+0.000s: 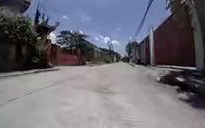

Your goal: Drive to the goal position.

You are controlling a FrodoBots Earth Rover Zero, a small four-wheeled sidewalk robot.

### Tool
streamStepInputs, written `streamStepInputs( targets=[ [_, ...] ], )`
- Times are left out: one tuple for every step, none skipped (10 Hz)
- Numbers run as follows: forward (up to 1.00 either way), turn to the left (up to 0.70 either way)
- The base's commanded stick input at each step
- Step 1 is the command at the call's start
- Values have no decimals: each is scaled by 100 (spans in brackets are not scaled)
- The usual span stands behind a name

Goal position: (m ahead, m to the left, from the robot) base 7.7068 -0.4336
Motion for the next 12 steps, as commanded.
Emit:
streamStepInputs(
  targets=[
    [100, 14],
    [100, 8],
    [100, -26],
    [100, -26],
    [100, -26],
    [100, -26],
    [100, -26],
    [100, -26],
    [100, -26],
    [100, -26],
    [100, -26],
    [100, -26]
  ],
)
